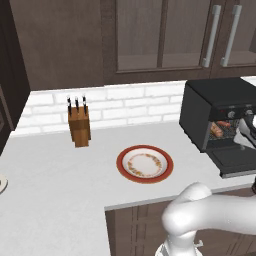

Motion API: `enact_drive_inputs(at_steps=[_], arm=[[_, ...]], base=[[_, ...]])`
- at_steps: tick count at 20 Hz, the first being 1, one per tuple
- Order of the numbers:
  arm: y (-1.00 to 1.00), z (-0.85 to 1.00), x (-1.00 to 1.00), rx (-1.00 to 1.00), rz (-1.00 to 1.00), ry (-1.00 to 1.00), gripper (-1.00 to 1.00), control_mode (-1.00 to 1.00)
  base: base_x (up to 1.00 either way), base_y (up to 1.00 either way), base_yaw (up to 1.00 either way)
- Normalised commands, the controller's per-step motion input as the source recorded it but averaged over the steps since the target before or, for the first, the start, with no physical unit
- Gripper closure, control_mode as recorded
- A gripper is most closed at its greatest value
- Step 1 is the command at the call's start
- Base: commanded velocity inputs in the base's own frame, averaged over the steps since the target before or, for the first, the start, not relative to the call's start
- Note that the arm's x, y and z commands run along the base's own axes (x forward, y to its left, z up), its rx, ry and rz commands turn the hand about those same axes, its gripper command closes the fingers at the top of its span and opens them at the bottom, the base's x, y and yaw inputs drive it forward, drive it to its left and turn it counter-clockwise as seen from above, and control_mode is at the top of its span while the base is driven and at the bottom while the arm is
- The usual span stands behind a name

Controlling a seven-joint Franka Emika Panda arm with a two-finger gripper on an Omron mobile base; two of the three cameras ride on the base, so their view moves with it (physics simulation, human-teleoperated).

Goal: Pick up the kebab skewer and baguette bread, and place them inside the toaster oven. Close the toaster oven door and start by setting the timer.

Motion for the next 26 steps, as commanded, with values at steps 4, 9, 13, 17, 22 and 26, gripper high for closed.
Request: enact_drive_inputs(at_steps=[4,9,13,17,22,26], arm=[[0.21,0.02,-1.0,-0.02,0.29,0.0,-1.0,-1.0],[0.45,-0.06,-0.83,0.0,0.36,0.01,-1.0,-1.0],[0.37,-0.02,-0.07,0.0,0.29,0.11,-1.0,-1.0],[0.19,-0.2,0.01,0.0,0.28,0.18,-1.0,-1.0],[0.17,-0.35,-0.06,0.0,0.2,0.06,-1.0,-1.0],[0.01,-0.14,0.0,0.02,0.07,0.02,-1.0,-1.0]], base=[[0.0,0.0,0.0],[0.0,0.0,0.0],[0.0,0.0,0.0],[0.0,0.0,0.0],[0.0,0.0,0.0],[0.0,0.0,0.0]])
